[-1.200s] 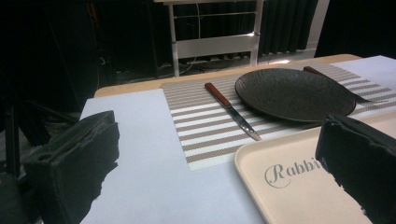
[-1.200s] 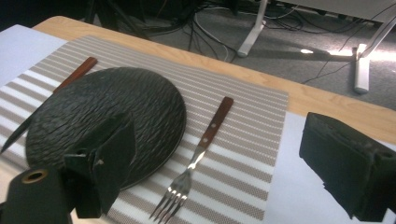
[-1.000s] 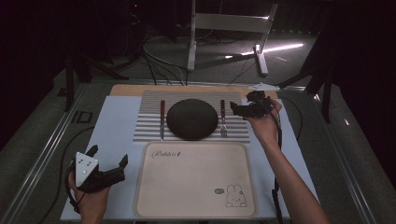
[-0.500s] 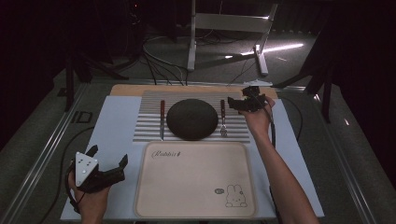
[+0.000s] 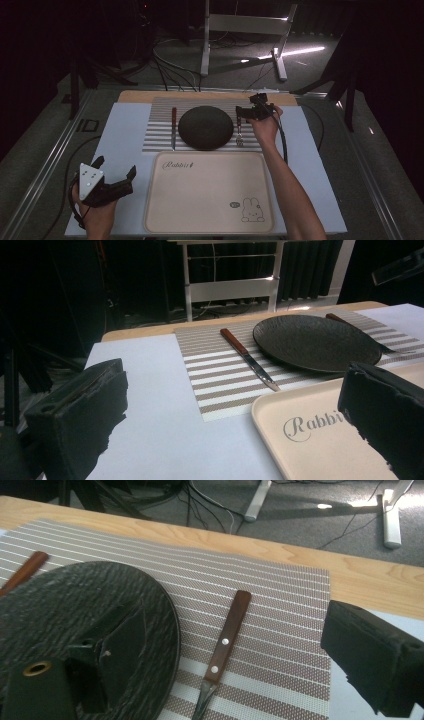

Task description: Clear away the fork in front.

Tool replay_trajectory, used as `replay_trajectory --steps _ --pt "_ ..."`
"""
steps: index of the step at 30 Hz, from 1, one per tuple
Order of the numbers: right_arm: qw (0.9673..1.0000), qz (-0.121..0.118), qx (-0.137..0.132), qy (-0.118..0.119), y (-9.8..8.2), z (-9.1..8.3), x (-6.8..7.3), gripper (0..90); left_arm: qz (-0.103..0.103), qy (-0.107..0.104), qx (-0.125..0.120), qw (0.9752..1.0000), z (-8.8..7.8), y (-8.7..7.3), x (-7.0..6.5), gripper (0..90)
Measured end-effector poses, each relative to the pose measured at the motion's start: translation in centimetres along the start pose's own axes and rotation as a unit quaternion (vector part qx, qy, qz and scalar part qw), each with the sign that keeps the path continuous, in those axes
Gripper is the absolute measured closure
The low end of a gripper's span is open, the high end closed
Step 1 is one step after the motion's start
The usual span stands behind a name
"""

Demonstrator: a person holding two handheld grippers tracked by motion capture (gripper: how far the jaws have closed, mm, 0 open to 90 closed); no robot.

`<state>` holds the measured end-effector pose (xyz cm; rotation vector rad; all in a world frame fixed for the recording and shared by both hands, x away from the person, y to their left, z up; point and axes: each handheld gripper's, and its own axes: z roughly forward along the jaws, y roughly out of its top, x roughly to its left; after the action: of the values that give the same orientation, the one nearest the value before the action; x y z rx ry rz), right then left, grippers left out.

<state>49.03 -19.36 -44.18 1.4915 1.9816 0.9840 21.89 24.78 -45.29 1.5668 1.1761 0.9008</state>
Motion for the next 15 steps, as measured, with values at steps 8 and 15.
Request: replay_trajectory --steps 8,15 --pt "0.9998 0.003 0.019 -0.01 -0.6 1.7 -0.1 11.3 -0.003 -0.001 0.0 1.0 0.0 0.0 0.0 0.3" --pt "0.9989 0.002 0.043 -0.016 -1.4 3.4 0.1 14.3 -0.008 0.0 -0.001 1.0 -0.1 -0.1 0.1 0.3"
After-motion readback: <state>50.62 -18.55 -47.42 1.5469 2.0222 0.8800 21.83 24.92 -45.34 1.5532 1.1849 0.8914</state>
